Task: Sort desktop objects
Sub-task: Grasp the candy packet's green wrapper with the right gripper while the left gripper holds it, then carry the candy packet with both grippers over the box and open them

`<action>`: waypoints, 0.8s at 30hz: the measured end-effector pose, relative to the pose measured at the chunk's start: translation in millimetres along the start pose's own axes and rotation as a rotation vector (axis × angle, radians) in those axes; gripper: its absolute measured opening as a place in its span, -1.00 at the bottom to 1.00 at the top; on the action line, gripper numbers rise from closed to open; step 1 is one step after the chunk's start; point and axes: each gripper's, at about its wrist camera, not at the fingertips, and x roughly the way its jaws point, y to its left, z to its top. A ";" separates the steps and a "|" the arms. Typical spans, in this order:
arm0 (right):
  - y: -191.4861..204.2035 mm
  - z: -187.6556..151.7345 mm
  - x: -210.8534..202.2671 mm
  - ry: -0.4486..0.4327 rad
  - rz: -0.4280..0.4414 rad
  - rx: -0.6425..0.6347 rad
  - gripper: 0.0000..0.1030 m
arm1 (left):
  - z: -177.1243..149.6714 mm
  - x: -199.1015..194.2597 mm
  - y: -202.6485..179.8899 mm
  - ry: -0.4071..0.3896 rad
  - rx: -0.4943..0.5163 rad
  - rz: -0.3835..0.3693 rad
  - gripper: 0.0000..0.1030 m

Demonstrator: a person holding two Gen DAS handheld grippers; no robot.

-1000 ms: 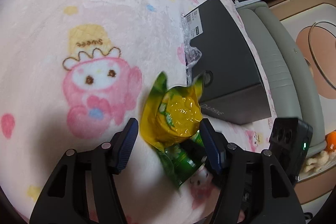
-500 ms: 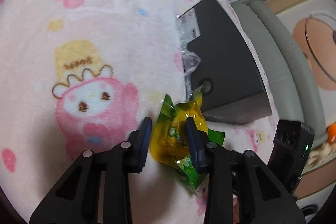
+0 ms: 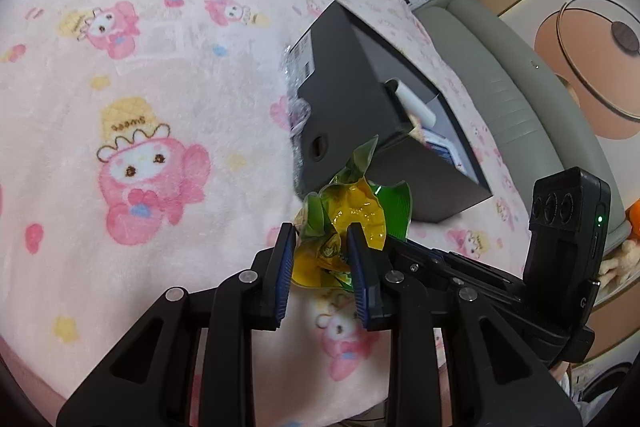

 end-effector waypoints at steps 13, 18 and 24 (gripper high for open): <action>-31.6 49.0 -88.3 -0.220 -0.001 0.047 -0.89 | 60.7 1.6 -107.0 -0.049 0.178 -0.082 -0.50; -73.3 67.3 -118.9 -0.257 -0.067 0.072 -0.89 | 84.8 57.8 -135.0 0.007 0.159 -0.118 -0.50; -115.9 85.8 -97.0 -0.231 -0.146 0.103 -0.89 | 92.1 117.7 -156.8 0.058 0.177 -0.060 -0.50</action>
